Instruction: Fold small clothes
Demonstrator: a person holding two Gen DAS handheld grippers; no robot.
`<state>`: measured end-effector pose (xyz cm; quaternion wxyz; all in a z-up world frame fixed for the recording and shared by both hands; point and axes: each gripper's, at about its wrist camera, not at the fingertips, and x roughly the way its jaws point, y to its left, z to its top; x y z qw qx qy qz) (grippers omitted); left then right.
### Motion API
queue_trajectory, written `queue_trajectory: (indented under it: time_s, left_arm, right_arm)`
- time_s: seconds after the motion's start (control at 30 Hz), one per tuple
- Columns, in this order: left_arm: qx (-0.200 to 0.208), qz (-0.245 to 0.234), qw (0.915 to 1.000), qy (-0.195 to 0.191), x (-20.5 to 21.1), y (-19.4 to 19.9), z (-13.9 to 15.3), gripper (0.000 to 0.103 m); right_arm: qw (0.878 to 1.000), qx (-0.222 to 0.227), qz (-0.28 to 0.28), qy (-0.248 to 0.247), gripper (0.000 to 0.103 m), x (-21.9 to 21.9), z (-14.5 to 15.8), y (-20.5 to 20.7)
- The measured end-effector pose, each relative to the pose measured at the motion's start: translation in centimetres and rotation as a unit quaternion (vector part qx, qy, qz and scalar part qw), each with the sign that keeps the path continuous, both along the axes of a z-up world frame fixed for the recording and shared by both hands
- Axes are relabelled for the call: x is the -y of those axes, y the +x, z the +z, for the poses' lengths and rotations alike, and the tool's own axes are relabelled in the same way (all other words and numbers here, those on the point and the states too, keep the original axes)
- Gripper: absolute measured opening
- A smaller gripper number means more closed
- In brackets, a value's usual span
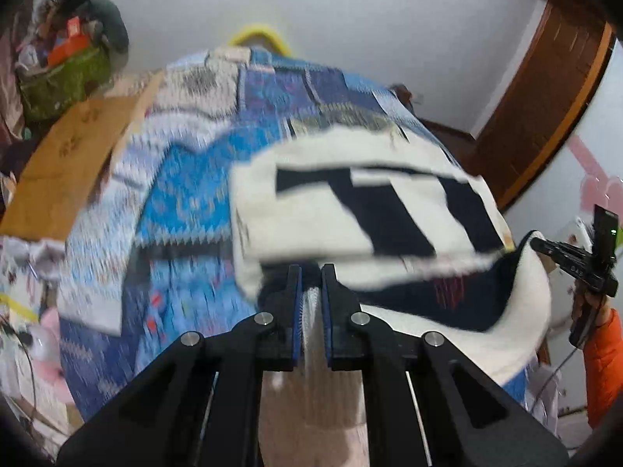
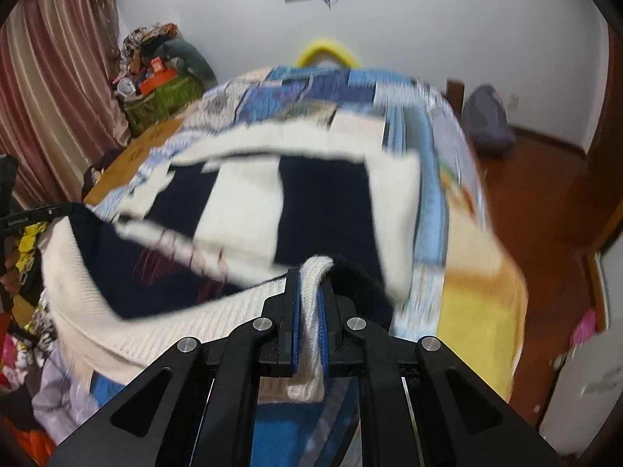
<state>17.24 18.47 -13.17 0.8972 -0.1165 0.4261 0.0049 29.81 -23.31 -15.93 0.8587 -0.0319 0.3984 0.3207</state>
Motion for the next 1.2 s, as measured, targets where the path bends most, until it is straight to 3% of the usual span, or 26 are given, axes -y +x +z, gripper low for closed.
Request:
queue_trajectory:
  time_s: [0.13,0.27,0.43,0.47,0.57,0.67,0.83,1.0,1.2]
  left_arm:
    - [-0.007,0.027,0.9996,-0.008,-2.0,4.1,-0.8,0.008]
    - [-0.042,0.066,0.9966,0.026,-4.3,8.0,-4.1,0.001]
    - [-0.079,0.101,0.9913,0.028,-7.5,9.4,-7.6,0.002]
    - [-0.079,0.104,0.9912,0.026,-8.0,9.1,-7.8,0.002]
    - [-0.073,0.097,0.9922,0.028,-8.3,8.4,-7.5,0.002]
    - [-0.067,0.080,0.9940,0.031,-7.7,7.9,-6.7,0.006]
    - [-0.058,0.054,0.9963,0.034,-6.0,8.6,-5.9,0.035]
    - [-0.068,0.039,0.9969,0.012,-4.7,11.4,-7.0,0.036]
    - [-0.085,0.025,0.9960,0.009,-3.3,14.7,-8.7,0.035]
  right_arm:
    - [1.000,0.006,-0.022,0.000,0.007,-0.8,-0.1,4.1]
    - [0.998,-0.025,-0.051,-0.002,0.008,-1.3,-2.3,8.0]
    - [0.996,-0.054,-0.073,0.005,0.013,-0.7,-3.2,9.7]
    - [0.996,-0.050,-0.075,0.007,0.019,-0.5,-2.9,9.7]
    - [0.996,-0.011,-0.092,-0.003,0.044,0.4,-1.0,9.2]
    - [0.995,0.014,-0.096,0.005,0.044,1.6,0.9,8.8]
    - [0.996,0.016,-0.082,-0.007,0.052,2.2,0.6,8.3]
    - [0.997,0.001,-0.068,-0.035,0.052,1.1,-1.9,9.3]
    - [0.998,0.012,-0.060,-0.018,0.047,-0.8,-2.4,11.1]
